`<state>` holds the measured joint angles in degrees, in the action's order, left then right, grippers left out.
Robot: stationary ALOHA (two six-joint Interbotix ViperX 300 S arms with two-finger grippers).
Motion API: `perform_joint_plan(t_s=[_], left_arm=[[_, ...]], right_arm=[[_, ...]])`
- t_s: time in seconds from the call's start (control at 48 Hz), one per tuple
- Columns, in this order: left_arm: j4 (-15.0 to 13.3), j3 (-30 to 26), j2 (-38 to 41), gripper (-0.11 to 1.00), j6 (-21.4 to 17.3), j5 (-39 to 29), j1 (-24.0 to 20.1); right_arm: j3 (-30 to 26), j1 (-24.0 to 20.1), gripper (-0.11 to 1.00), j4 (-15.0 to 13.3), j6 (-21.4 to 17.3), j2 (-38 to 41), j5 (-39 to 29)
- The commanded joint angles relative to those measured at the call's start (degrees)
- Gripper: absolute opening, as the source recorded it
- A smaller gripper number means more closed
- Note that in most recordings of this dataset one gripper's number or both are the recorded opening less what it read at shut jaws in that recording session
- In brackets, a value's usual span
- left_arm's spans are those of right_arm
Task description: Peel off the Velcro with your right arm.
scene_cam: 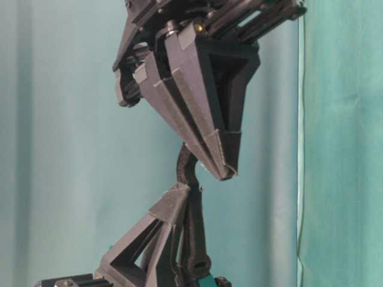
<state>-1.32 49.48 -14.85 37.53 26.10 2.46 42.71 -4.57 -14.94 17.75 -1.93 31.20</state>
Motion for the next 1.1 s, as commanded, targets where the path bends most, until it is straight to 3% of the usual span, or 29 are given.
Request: perform_joint_plan(t_s=[0.0, 0.146, 0.438, 0.688, 1.084], left_arm=[[0.0, -0.8, -1.1, 0.10, -0.1, 0.8, -0.5], [0.0, -0.8, -1.1, 0.10, 0.0, 0.8, -0.4], [0.1, -0.3, -1.0, 0.10, -0.1, 1.3, -0.3], [0.1, 1.0, -1.1, 0.10, -0.1, 2.3, 0.2], [0.2, 2.4, -1.2, 0.10, -0.2, 4.4, 0.3]], right_arm=[[-1.5, -1.2, -0.09, -1.1, 0.0, -0.5, -0.5], [-2.1, -1.5, -0.09, -2.7, -0.1, -0.5, -2.2], [-2.6, 0.9, -0.09, -2.6, -0.2, -0.5, -2.0], [-1.9, 6.6, -0.09, 0.4, -0.3, -0.2, -1.8], [-4.3, 9.0, -0.09, 0.0, -0.1, 2.3, 1.0]])
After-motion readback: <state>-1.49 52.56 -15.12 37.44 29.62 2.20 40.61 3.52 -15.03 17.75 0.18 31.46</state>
